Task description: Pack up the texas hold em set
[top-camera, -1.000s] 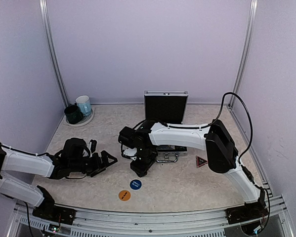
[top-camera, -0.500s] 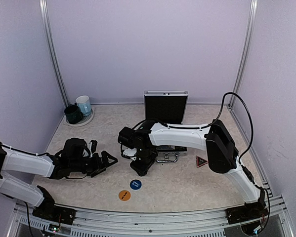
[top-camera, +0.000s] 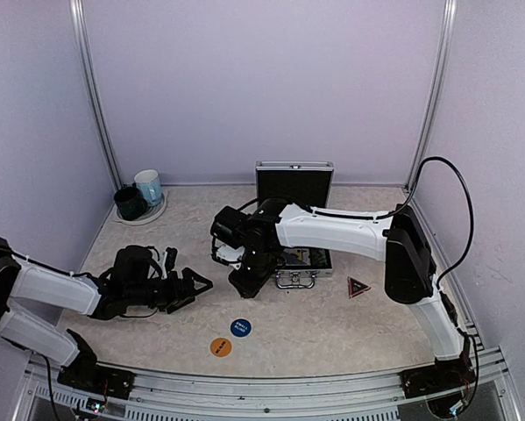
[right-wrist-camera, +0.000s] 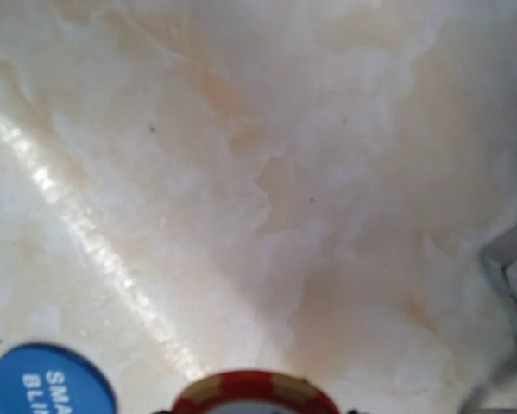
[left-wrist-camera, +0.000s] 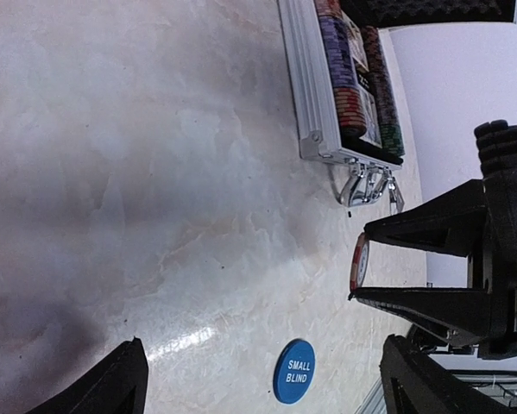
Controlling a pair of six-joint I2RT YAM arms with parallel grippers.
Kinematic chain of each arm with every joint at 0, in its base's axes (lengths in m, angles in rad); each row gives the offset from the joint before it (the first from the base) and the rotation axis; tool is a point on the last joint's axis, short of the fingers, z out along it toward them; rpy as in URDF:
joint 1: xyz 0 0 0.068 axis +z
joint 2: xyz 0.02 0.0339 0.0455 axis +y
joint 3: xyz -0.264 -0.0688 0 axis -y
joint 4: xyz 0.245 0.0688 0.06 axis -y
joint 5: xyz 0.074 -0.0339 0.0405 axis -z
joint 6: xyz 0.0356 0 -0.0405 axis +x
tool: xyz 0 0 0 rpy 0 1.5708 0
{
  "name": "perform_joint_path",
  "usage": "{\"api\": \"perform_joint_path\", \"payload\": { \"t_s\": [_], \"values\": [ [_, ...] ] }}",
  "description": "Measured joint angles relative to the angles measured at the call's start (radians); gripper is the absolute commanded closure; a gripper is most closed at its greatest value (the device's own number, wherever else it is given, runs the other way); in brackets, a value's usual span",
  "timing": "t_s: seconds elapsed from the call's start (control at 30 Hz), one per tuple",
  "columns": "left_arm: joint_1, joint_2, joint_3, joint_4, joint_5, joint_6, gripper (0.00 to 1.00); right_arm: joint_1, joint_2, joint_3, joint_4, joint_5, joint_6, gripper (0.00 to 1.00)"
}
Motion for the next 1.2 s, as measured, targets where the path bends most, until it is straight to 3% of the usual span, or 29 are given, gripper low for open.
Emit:
{"api": "perform_joint_path", "payload": {
  "t_s": [0.7, 1.03, 1.2],
  "values": [
    [-0.018, 0.278, 0.003, 0.433, 0.176, -0.12, 0.19, 0.001, -0.058, -0.037, 0.024, -0.005, 0.004, 0.59],
    [-0.022, 0.304, -0.01, 0.474, 0.164, -0.144, 0.18, 0.005, -0.038, -0.026, 0.007, -0.018, 0.009, 0.3],
    [-0.022, 0.264, -0.051, 0.45, 0.137, -0.148, 0.18, 0.006, 0.061, 0.044, -0.027, -0.02, 0.005, 0.29]
  ]
}}
